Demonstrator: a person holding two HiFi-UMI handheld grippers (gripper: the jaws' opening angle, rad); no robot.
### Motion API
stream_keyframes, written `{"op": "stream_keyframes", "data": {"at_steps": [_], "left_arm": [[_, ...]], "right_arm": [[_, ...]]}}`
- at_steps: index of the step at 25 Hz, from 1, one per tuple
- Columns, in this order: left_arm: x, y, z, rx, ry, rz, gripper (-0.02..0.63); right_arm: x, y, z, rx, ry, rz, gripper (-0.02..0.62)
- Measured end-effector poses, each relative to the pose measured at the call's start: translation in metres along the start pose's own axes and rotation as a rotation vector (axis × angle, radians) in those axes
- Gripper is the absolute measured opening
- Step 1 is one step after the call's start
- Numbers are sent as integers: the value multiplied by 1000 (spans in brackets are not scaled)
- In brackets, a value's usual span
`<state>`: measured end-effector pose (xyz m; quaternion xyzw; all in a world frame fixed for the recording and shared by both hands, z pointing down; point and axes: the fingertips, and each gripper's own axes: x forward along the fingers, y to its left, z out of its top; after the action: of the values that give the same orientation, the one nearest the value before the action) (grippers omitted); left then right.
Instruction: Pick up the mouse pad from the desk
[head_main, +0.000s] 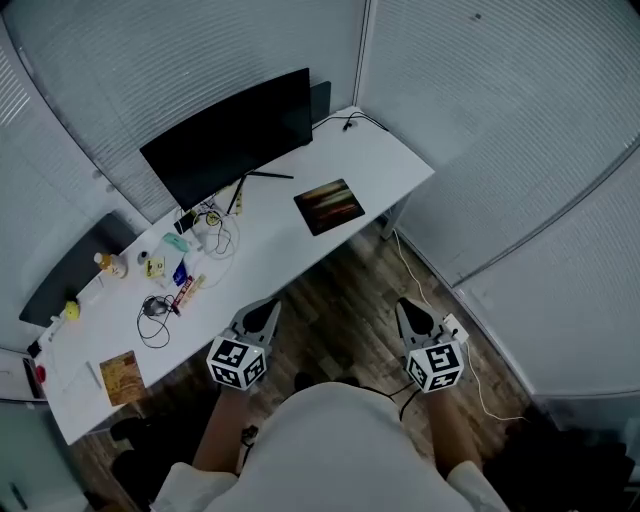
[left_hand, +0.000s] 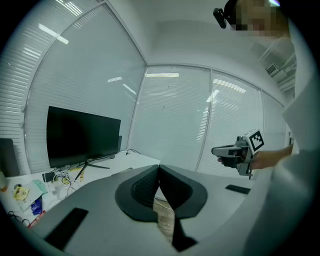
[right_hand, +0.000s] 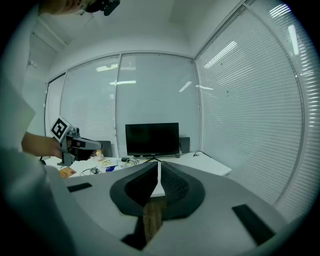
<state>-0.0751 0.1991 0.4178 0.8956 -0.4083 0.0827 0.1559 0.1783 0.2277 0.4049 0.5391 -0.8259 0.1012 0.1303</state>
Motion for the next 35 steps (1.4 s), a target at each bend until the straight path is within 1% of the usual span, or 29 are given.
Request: {"op": "stream_keyframes", "data": {"at_steps": [11,17,21,27,35], "left_arm": [[-3,19,-7,45,33,-30,18],[-7,28,-12,48,41,-51,18],[-6,34,-13,41,44,-49,18],[12,44,-10,36,44,-37,18],[61,51,4,21,31,-24,18]], "right_arm": [[16,20,-5,11,18,-31,41],[20,30,-9,19,23,-54,41],[26,32,-11,21,35,-56,41],[49,15,-9,22,44,-42,41],[93,-34,-3,24,68,-2,41]]}}
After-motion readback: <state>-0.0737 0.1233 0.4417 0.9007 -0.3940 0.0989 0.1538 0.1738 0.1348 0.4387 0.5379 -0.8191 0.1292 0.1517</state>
